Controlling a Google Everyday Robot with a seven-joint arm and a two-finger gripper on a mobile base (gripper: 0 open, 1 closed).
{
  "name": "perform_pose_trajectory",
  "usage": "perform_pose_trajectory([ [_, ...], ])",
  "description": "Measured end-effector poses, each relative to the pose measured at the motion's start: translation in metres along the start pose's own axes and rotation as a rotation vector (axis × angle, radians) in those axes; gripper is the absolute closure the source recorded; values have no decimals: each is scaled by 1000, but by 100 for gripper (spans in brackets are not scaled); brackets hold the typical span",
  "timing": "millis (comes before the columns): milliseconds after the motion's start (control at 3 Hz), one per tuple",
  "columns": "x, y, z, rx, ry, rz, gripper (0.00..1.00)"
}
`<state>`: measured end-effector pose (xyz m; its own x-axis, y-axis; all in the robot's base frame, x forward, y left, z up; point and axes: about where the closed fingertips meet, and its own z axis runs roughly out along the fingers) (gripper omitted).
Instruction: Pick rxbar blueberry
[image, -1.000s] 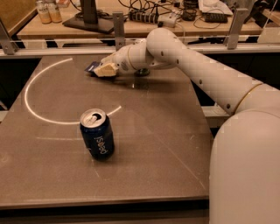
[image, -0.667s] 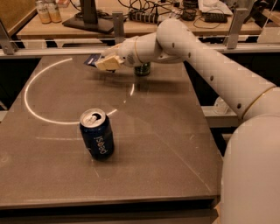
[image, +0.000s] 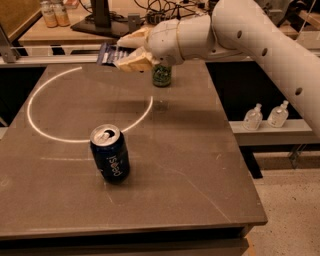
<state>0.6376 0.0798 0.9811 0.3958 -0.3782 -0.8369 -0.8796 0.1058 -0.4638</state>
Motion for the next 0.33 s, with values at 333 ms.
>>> perform_pose_trajectory([
  [333,-1,1,-1,2,-2,-30,100],
])
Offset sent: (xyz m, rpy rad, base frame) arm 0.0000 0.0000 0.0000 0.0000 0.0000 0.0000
